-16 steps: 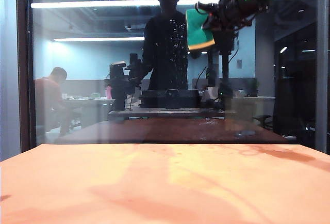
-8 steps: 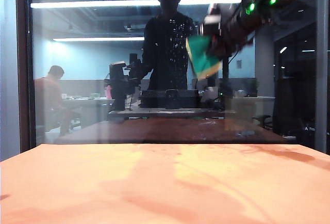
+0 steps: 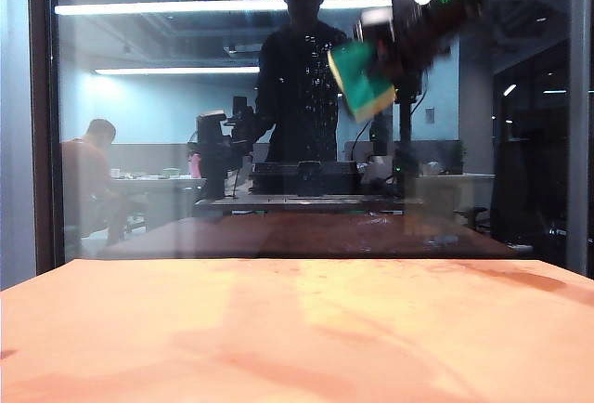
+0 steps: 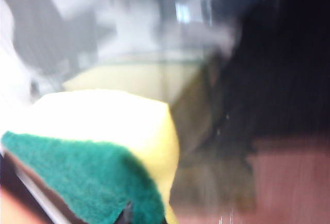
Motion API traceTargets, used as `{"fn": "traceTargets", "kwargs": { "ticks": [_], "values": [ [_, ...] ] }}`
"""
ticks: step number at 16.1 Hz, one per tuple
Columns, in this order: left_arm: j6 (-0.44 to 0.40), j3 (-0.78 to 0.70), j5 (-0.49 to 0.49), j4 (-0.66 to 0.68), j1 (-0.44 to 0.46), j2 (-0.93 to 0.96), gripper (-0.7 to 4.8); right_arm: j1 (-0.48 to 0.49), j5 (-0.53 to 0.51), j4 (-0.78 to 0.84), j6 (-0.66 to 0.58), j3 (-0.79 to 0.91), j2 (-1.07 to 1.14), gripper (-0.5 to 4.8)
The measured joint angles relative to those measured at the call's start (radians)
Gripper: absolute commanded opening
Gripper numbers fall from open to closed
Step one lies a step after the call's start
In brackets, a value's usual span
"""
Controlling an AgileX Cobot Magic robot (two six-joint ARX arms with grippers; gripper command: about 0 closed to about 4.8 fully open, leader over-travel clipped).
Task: Pick up the sponge from the table, wipe the water off the glass, and finally place the sponge back on the table.
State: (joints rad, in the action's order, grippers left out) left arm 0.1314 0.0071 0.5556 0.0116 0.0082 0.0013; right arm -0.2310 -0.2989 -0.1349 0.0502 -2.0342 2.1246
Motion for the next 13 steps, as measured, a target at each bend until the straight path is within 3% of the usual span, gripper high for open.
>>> {"fn": "traceTargets", "kwargs": {
  "ticks": [4,8,13],
  "values": [
    [0.0,0.0,0.0,0.0,0.0,0.0,-0.06,-0.007,0.0,-0.055,0.0,-0.145,-0.004,-0.06],
    [0.0,0.0,0.0,0.0,0.0,0.0,-0.06,-0.038,0.007,-0.076,0.0,-0.151,0.032,-0.06],
    [0.0,0.0,-0.002,0.0,0.0,0.0,-0.06,-0.048,0.005,-0.245,0.0,-0.149,0.168,-0.06]
  ]
}}
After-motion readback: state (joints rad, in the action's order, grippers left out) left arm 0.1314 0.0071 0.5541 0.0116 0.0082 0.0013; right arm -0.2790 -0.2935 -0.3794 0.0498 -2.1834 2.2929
